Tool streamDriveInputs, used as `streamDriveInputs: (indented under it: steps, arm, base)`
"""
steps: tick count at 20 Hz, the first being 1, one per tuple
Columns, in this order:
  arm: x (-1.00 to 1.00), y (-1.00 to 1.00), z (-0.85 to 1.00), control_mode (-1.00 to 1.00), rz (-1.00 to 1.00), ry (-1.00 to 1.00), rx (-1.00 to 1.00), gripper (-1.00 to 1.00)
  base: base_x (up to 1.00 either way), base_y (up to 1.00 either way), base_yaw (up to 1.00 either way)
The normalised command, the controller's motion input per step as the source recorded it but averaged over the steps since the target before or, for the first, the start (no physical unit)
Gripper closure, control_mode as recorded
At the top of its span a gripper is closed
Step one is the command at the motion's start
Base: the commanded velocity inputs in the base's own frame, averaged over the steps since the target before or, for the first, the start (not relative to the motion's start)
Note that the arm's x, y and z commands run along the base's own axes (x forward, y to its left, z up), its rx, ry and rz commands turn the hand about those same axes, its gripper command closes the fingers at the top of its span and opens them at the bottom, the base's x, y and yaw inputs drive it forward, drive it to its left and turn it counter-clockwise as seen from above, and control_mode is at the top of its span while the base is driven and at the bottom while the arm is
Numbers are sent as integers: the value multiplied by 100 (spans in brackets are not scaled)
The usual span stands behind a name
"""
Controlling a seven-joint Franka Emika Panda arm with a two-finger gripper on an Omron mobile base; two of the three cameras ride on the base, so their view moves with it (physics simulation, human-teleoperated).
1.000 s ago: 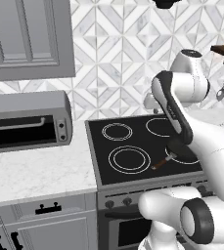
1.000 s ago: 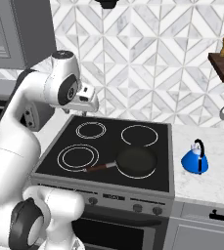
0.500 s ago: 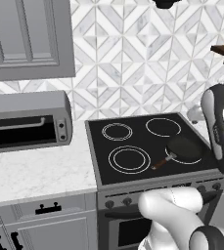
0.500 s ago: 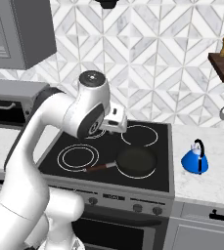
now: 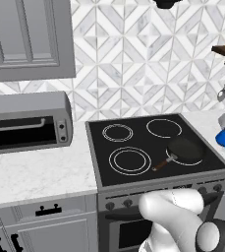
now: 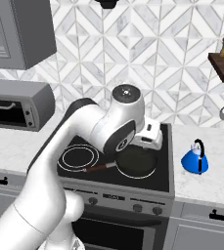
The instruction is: Pick the kettle from the counter and place it on a stove burner. Then turn the burner on.
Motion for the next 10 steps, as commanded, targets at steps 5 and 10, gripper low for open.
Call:
streamDriveInputs:
  steps: [5,10]
  arm:
    - [28,-100,-3,-100,-15,27,0,-100]
    - [43,-100,-28,-100,-2,22,2,-100]
  base:
    - [0,0,0]
    - [0,0,0]
